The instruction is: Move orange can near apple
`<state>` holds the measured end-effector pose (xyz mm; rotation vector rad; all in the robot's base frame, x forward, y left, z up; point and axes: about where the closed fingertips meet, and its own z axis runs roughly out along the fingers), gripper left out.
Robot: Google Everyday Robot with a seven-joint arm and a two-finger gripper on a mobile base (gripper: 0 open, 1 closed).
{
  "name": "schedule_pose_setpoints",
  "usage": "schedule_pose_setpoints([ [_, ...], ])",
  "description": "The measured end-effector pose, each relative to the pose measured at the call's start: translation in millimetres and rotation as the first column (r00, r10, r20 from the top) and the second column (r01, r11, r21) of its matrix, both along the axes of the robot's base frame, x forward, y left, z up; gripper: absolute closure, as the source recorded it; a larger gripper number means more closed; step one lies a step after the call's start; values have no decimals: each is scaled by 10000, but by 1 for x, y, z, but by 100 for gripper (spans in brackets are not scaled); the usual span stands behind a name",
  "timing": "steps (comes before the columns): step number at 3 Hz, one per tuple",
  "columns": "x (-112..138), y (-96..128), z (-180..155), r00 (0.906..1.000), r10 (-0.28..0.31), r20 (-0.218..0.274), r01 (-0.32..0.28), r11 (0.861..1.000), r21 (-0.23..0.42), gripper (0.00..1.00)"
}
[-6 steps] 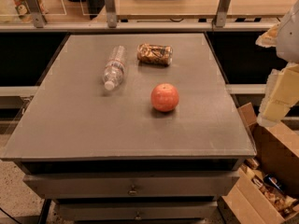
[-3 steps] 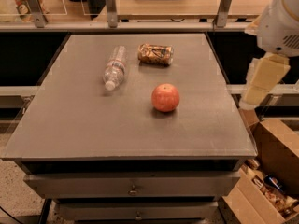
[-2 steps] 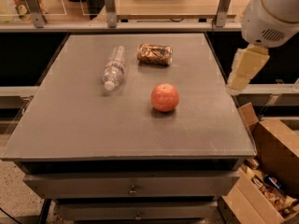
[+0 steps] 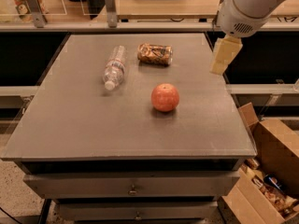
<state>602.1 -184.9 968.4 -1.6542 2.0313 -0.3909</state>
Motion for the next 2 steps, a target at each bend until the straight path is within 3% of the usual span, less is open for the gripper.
schedule_pose_setpoints([
  [1,58,25,-22,9994,323,118,-318,9987,-401,0],
  [2,58,25,-22,9994,323,118,-318,9987,-401,0],
])
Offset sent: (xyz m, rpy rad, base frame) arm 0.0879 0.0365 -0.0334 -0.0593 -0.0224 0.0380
